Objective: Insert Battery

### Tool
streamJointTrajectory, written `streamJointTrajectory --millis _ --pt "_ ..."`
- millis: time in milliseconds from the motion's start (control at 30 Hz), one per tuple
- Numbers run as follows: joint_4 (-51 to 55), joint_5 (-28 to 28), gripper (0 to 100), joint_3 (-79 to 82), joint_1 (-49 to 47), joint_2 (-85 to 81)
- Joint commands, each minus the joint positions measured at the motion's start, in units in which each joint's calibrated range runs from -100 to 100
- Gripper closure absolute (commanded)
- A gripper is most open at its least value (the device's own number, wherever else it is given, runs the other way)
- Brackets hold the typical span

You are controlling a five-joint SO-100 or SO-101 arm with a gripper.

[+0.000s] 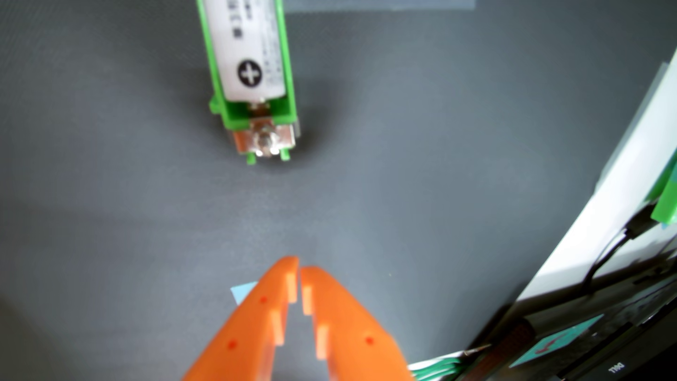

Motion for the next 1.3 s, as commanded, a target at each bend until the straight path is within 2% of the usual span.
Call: streamJointTrajectory --millis 0,1267 --pt "-2.41 0.16 99 1.53 0.44 -1.01" --pt "-2.92 0.16 99 6.31 0.32 -1.01"
